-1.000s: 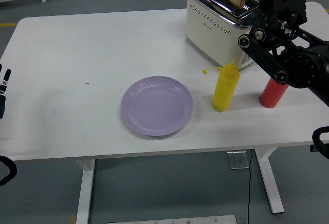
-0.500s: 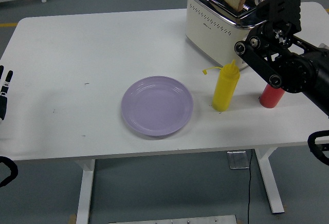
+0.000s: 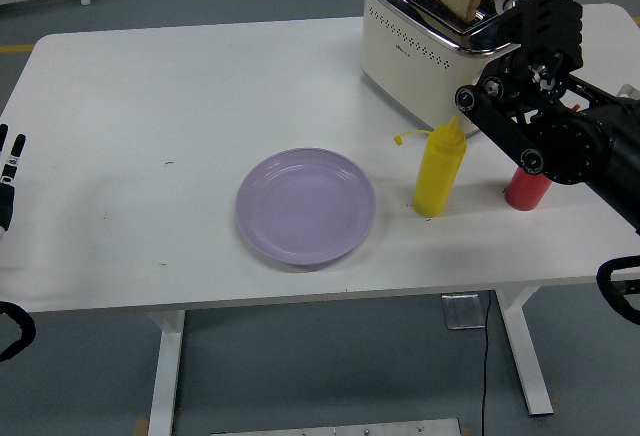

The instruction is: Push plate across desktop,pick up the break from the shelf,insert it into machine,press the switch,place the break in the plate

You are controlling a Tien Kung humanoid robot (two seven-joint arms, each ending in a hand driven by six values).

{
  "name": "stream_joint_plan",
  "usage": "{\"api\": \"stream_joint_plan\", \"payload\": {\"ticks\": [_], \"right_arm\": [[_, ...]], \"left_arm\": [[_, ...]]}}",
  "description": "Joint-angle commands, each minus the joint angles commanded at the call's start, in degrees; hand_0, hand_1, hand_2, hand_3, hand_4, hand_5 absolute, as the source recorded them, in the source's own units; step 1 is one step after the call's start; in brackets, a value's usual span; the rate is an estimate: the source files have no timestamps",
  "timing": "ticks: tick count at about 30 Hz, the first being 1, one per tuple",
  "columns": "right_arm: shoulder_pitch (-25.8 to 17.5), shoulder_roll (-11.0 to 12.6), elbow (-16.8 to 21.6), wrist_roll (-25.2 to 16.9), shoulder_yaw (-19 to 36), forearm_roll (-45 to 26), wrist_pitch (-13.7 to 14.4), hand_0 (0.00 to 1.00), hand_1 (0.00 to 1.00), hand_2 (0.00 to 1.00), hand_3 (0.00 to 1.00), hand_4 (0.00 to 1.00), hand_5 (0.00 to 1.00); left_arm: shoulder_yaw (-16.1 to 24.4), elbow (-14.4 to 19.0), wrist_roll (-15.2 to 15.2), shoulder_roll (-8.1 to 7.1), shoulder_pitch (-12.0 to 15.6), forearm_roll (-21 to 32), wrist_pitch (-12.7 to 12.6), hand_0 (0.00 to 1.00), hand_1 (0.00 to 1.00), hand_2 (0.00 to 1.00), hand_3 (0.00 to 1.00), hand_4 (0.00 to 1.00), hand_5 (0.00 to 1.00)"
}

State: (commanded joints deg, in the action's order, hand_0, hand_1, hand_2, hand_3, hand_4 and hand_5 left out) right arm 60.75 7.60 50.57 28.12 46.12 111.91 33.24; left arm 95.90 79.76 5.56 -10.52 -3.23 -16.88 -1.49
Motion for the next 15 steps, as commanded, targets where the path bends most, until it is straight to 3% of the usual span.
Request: {"api": "stream_joint_plan", "payload": {"ticks": [11, 14, 15], "right_arm": [[-0.1, -0.3, -1.8, -0.5, -1.0, -0.9, 0.0, 0.300, 0.339, 0.440, 0.457, 0.213, 0.012], [-0.1, -0.3, -2.1, -0.4, -1.2, -1.1, -1.4, 0.300, 0.339, 0.440, 0.457, 0.213, 0.012], [-0.2, -0.2, -2.1, -0.3, -1.2, -1.2, -1.9, 0.315, 0.429, 0.528, 0.533, 0.533, 0.153]], "left_arm": [[0.0, 0.0, 0.0, 0.04, -0.2, 0.0, 0.0, 0.838, 0.883, 0.935, 0.798, 0.636, 0.998], [0.0, 0.0, 0.0, 0.06, -0.2, 0.0, 0.0, 0.840, 0.887, 0.937, 0.801, 0.635, 0.998], [0.0, 0.0, 0.0, 0.06, -0.2, 0.0, 0.0, 0.840, 0.887, 0.937, 0.801, 0.635, 0.998]]}}
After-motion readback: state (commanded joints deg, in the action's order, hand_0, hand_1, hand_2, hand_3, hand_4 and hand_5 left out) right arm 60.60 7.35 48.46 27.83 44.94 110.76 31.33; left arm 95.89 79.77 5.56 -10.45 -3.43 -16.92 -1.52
